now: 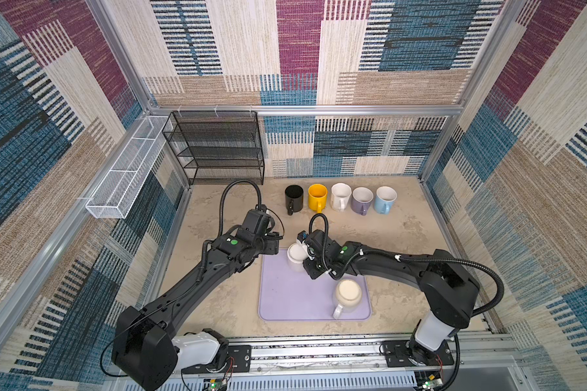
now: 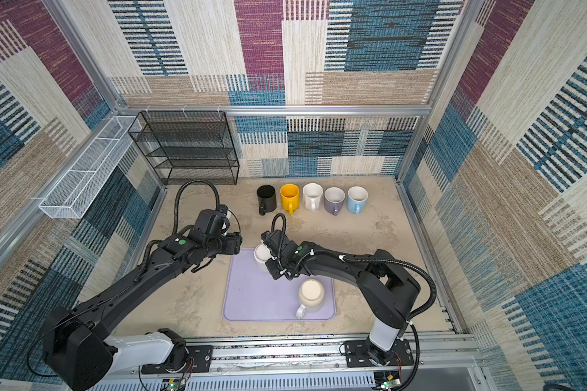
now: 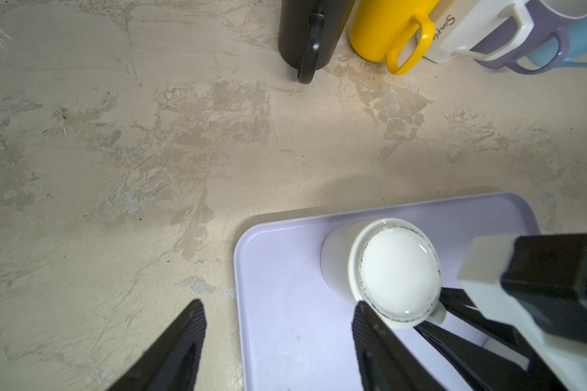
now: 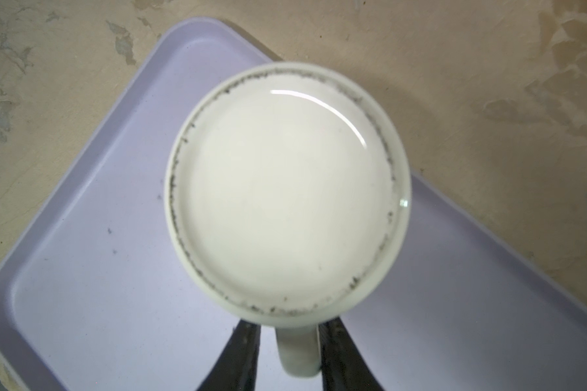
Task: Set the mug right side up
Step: 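Lower the right gripper onto the white mug's handle and close it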
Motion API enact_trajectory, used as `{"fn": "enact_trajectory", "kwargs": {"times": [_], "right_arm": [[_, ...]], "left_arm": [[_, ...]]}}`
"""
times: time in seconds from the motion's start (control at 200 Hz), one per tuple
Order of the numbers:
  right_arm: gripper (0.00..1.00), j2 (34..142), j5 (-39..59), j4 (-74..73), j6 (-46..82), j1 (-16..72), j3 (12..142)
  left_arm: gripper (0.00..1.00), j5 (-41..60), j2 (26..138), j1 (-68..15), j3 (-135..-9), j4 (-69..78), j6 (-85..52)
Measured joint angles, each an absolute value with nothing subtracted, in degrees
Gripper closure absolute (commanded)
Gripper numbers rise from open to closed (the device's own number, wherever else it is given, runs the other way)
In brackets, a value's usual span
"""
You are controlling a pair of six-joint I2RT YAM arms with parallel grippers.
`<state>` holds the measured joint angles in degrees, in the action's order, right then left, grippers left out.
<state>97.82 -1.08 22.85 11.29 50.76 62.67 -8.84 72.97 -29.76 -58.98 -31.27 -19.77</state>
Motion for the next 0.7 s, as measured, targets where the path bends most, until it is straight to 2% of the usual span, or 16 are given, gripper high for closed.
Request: {"fn": "enact_trajectory", "kwargs": {"times": [0.696], "right_arm": [[0.79,98.91,-2.22,24.29,10.68,50.89,64.51]], "left_arm": [[0.30,-8.84,73.47,-29.78,-59.51,-31.44,-19.68]]}}
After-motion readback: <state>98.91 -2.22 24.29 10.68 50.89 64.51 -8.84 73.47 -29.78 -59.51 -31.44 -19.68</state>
